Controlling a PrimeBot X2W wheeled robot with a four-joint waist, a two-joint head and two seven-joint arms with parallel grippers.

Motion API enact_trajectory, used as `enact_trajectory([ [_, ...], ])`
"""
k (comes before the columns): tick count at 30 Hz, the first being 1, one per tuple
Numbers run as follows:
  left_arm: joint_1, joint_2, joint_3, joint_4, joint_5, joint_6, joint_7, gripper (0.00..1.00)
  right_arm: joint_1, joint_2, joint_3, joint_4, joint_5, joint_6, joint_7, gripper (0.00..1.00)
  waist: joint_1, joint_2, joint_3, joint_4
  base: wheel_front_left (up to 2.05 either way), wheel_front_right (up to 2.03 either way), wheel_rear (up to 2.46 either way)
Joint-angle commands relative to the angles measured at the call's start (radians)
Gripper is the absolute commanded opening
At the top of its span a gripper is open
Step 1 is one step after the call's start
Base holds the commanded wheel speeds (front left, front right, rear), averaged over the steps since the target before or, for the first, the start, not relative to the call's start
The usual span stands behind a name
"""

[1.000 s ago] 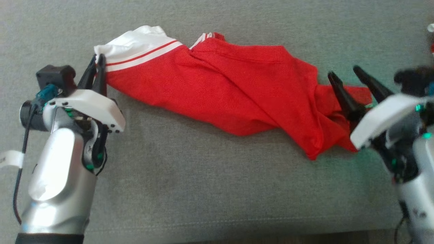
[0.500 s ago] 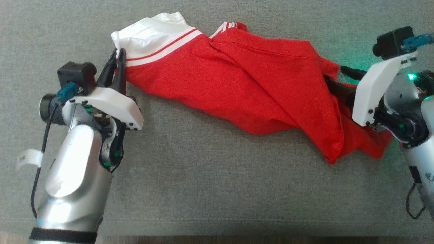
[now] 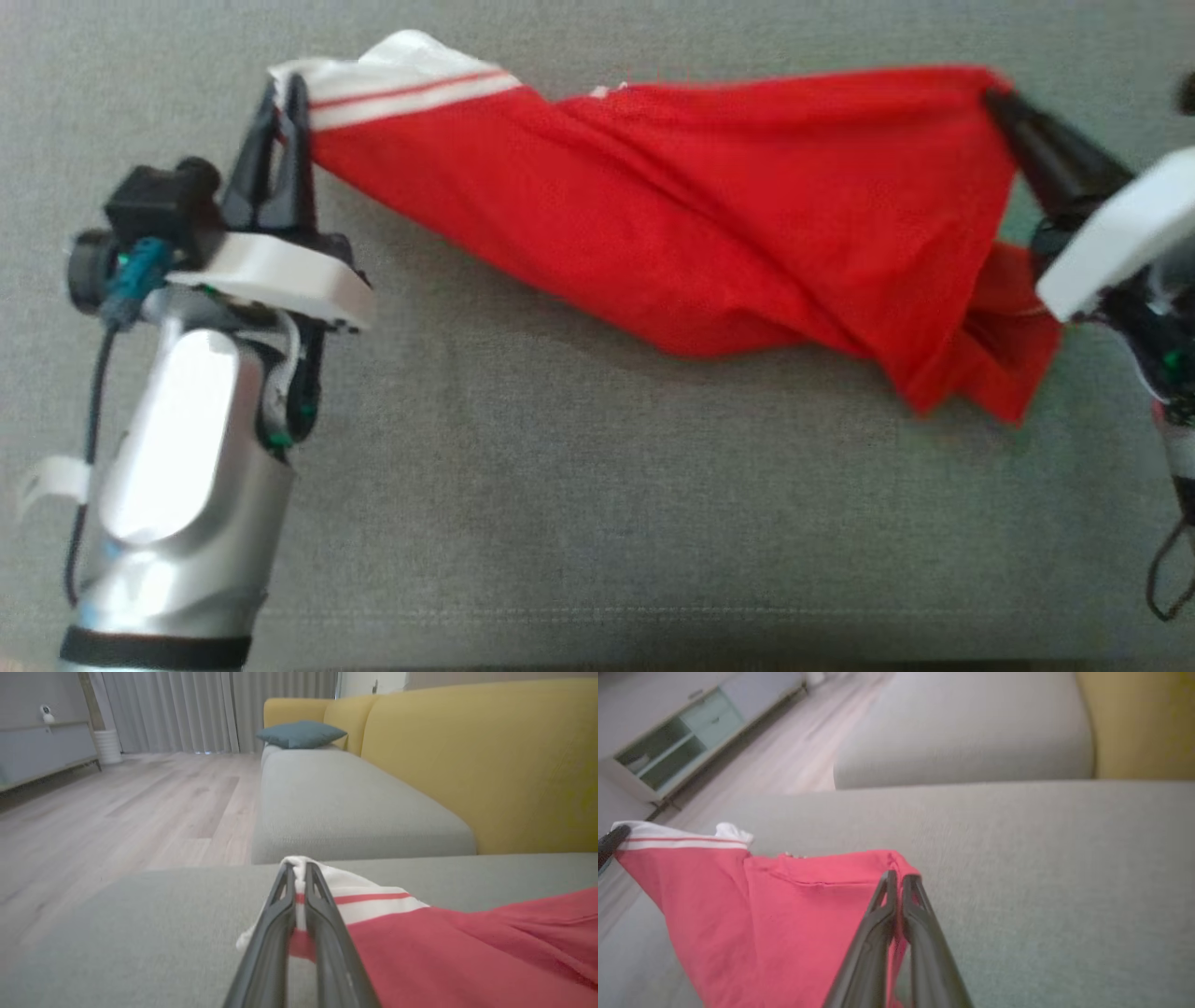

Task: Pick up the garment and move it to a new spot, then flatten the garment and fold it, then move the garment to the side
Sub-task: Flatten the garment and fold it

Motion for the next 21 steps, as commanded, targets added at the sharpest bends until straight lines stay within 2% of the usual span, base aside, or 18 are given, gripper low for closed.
enact_trajectory([
  [1, -0.026, 0.045, 0.049, -0.059, 0.014, 0.012, -0.016, 0.00, 0.015, -0.022, -0.019, -0.060, -0.013, 0.007, -0.048, 0.00, 0.0000, 0.0000, -0.017, -0.012, 0.00, 0.00, 0.00],
  [9, -0.048, 0.107, 0.081, -0.228, 0.043, 0.027, -0.037, 0.00, 0.037, -0.037, -0.136, -0.189, -0.060, 0.007, -0.242, 0.00, 0.0000, 0.0000, -0.094, -0.053, 0.00, 0.00, 0.00],
  [14, -0.092, 0.146, 0.090, -0.335, 0.050, 0.016, -0.015, 0.00, 0.006, -0.055, -0.207, -0.257, -0.063, 0.007, -0.282, 0.00, 0.0000, 0.0000, -0.140, -0.070, 0.00, 0.00, 0.00],
  [21, -0.210, 0.202, 0.096, -0.481, 0.077, -0.002, 0.039, 0.00, -0.083, -0.102, -0.294, -0.354, -0.067, 0.007, -0.285, 0.00, 0.0000, 0.0000, -0.200, -0.081, 0.00, 0.00, 0.00],
])
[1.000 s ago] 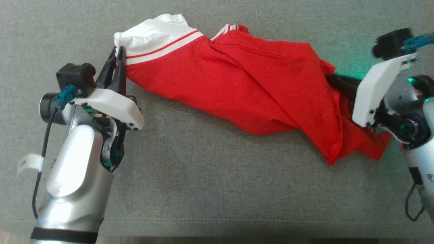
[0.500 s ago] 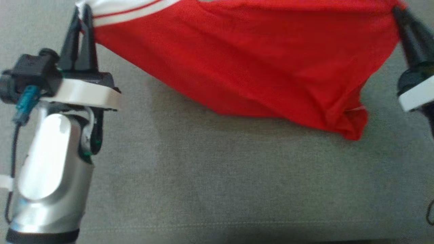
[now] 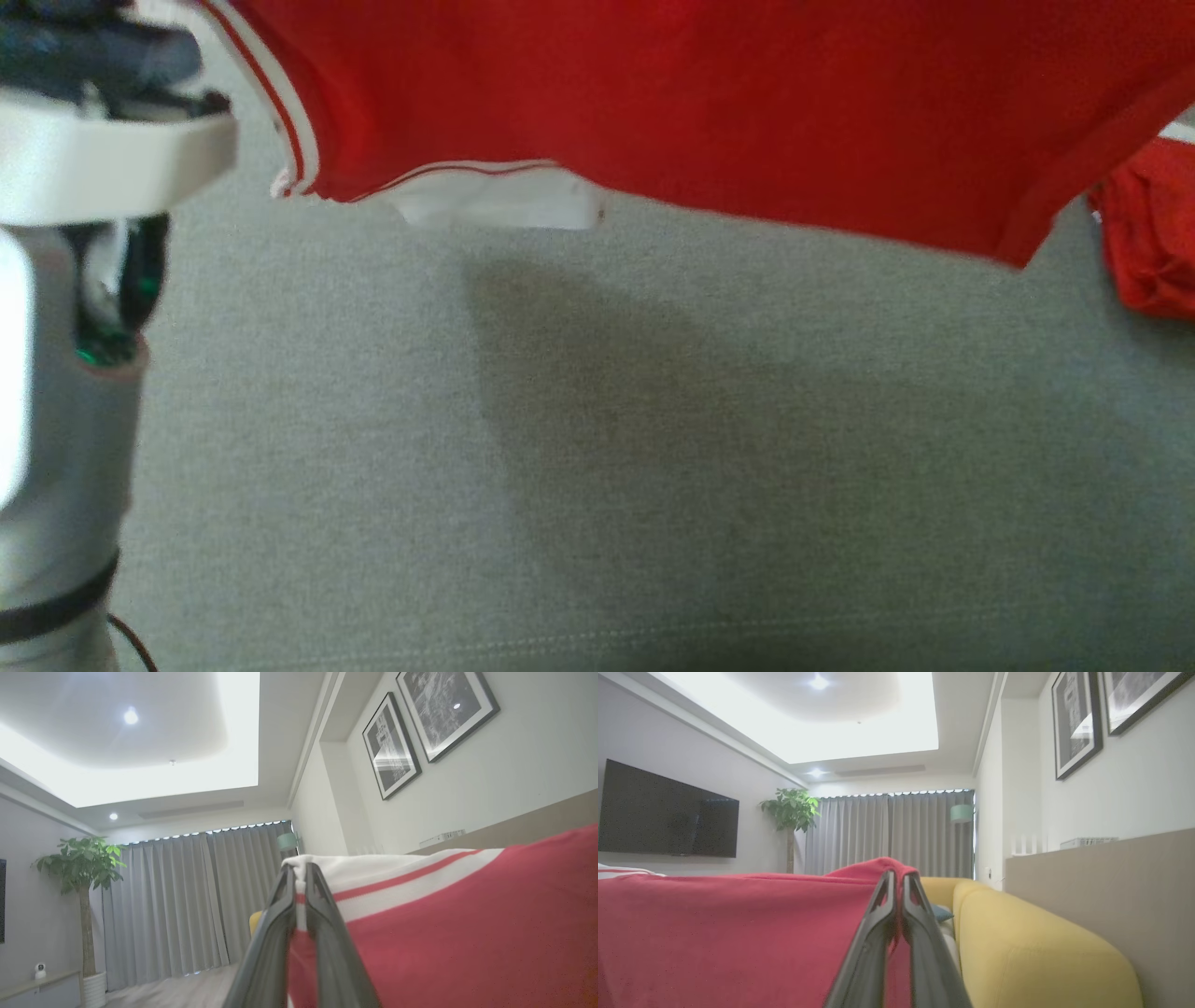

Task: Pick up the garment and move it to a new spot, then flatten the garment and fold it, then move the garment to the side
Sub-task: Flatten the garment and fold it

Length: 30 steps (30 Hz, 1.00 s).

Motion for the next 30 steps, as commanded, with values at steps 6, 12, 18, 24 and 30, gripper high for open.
enact_trajectory([
  [6, -0.113, 0.073, 0.039, -0.081, 0.006, -0.019, 0.080, 0.00, -0.087, -0.052, -0.017, -0.034, 0.015, 0.007, 0.052, 0.00, 0.0000, -0.0001, -0.049, -0.018, 0.00, 0.00, 0.00],
  [12, -0.183, 0.073, 0.019, -0.041, -0.018, -0.045, 0.147, 0.00, -0.162, -0.053, 0.006, 0.034, 0.054, 0.007, 0.090, 0.00, 0.0000, -0.0001, -0.049, -0.021, 0.00, 0.00, 0.00],
  [18, -0.295, 0.039, -0.019, 0.147, -0.038, -0.076, 0.161, 0.00, -0.266, -0.032, 0.092, 0.200, 0.084, 0.007, 0.094, 0.00, 0.0000, -0.0001, -0.008, -0.017, 0.00, 0.00, 0.00],
  [24, -0.454, -0.013, -0.053, 0.488, -0.021, -0.104, 0.034, 0.00, -0.453, 0.028, 0.245, 0.463, 0.097, 0.007, -0.001, 0.00, 0.0000, -0.0001, 0.030, -0.021, 0.00, 0.00, 0.00],
  [30, -0.603, -0.034, -0.040, 0.760, -0.009, -0.111, -0.086, 0.00, -0.651, 0.083, 0.420, 0.701, 0.087, 0.007, -0.200, 0.00, 0.0000, -0.0001, 0.061, -0.041, 0.00, 0.00, 0.00],
])
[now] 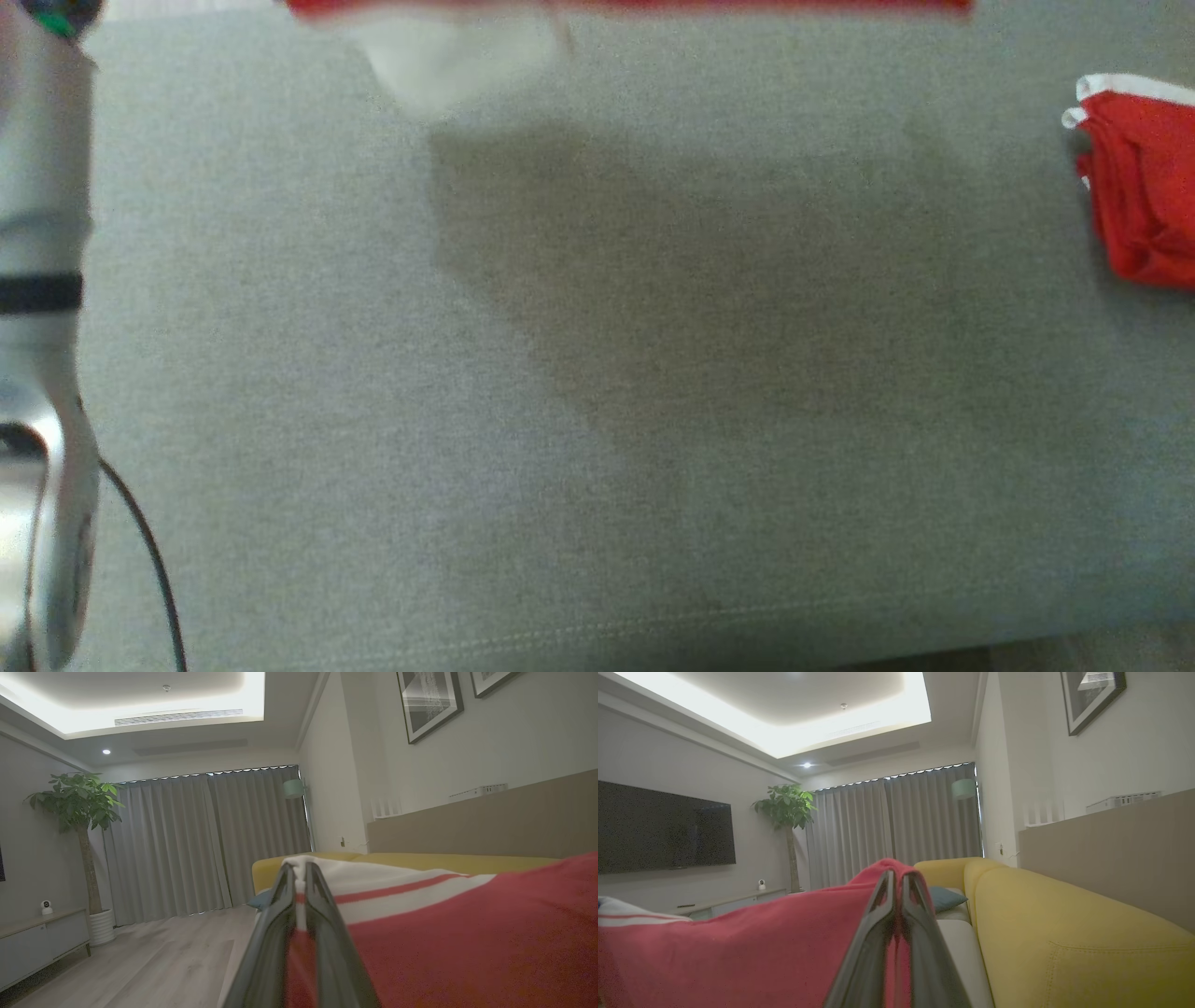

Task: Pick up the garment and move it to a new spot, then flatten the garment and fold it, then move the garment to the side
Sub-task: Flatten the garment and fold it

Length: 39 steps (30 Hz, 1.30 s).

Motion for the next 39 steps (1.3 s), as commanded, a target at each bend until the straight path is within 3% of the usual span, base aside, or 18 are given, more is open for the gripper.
enact_trajectory([
  [1, -0.092, 0.036, 0.038, 0.001, 0.007, 0.001, -0.011, 0.00, -0.057, 0.023, 0.041, 0.022, -0.004, 0.007, -0.038, 0.00, 0.0000, -0.0001, 0.025, -0.007, 0.00, 0.00, 0.00],
  [5, -0.118, 0.000, 0.058, 0.065, 0.000, -0.005, -0.015, 0.00, -0.115, 0.059, 0.150, 0.164, 0.023, 0.007, -0.099, 0.00, 0.0000, -0.0001, 0.091, 0.002, 0.00, 0.00, 0.00],
  [12, 0.007, -0.081, 0.110, 0.176, -0.023, 0.000, -0.016, 0.00, -0.080, 0.110, 0.299, 0.340, 0.146, 0.007, -0.166, 0.00, 0.0000, -0.0001, 0.199, 0.027, 0.00, 0.00, 0.00],
  [17, 0.079, -0.117, 0.125, 0.270, -0.009, 0.007, -0.016, 0.00, -0.015, 0.116, 0.408, 0.398, 0.240, 0.007, -0.201, 0.00, 0.0000, -0.0001, 0.249, 0.035, 0.00, 0.00, 0.00],
  [21, 0.096, -0.115, 0.109, 0.305, 0.019, 0.011, -0.016, 0.00, 0.027, 0.101, 0.449, 0.386, 0.279, 0.007, -0.227, 0.00, 0.0000, -0.0001, 0.249, 0.034, 0.00, 0.00, 0.00],
  [28, 0.295, -0.102, 0.170, 0.097, 0.016, 0.003, -0.016, 0.00, 0.207, 0.030, 0.480, 0.296, 0.331, 0.007, -0.253, 0.00, 0.0000, -0.0001, 0.203, 0.025, 0.00, 0.00, 0.00],
  [33, 0.538, -0.086, 0.209, -0.135, 0.034, -0.013, -0.016, 0.00, 0.394, -0.038, 0.419, 0.178, 0.314, 0.007, -0.254, 0.00, 0.0000, -0.0001, 0.142, 0.021, 0.00, 0.00, 0.00],
  [39, 0.824, -0.086, 0.269, -0.368, 0.045, -0.002, -0.016, 0.00, 0.628, -0.088, 0.353, 0.035, 0.251, 0.007, -0.254, 0.00, 0.0000, -0.0001, 0.065, 0.019, 0.00, 0.00, 0.00],
])
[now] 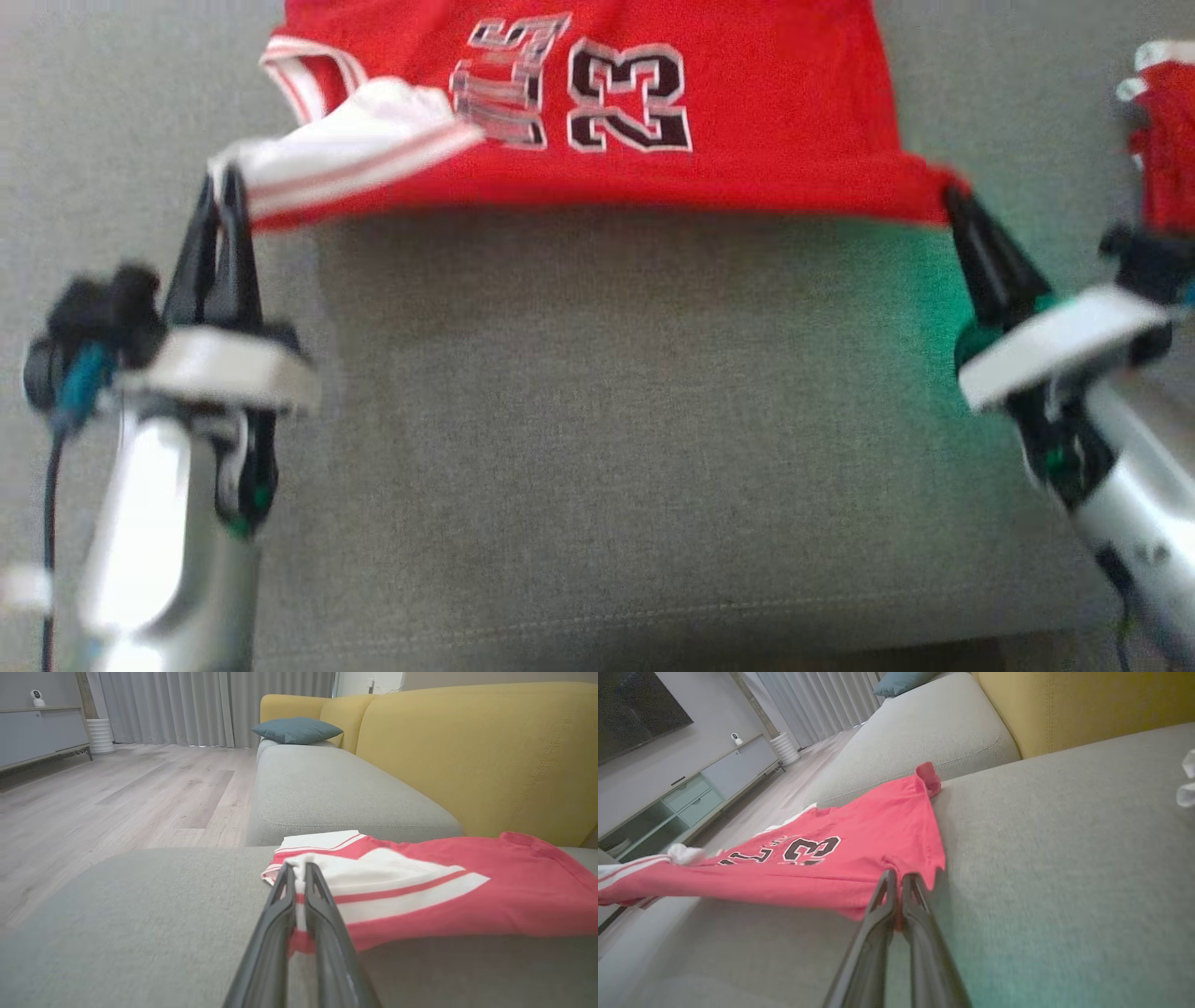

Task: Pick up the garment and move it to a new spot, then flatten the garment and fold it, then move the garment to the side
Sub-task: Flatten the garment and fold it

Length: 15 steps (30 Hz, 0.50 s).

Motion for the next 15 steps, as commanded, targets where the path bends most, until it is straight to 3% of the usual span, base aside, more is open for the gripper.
enact_trajectory([
  [1, 0.040, 0.033, 0.050, -0.075, 0.009, 0.006, -0.005, 0.00, 0.070, -0.032, -0.020, -0.045, -0.025, 0.007, -0.013, 0.00, 0.0000, -0.0001, -0.042, 0.001, 0.00, 0.00, 0.00],
  [8, 0.303, 0.000, 0.078, -0.212, 0.014, 0.030, -0.005, 0.00, 0.320, -0.029, -0.137, -0.127, -0.093, 0.007, 0.006, 0.00, 0.0000, -0.0001, -0.113, 0.003, 0.00, 0.00, 0.00],
  [15, 0.478, -0.021, 0.078, -0.294, 0.002, 0.055, 0.007, 0.00, 0.552, 0.016, -0.321, -0.261, -0.182, 0.007, 0.120, 0.00, 0.0000, -0.0001, -0.157, 0.009, 0.00, 0.00, 0.00],
])
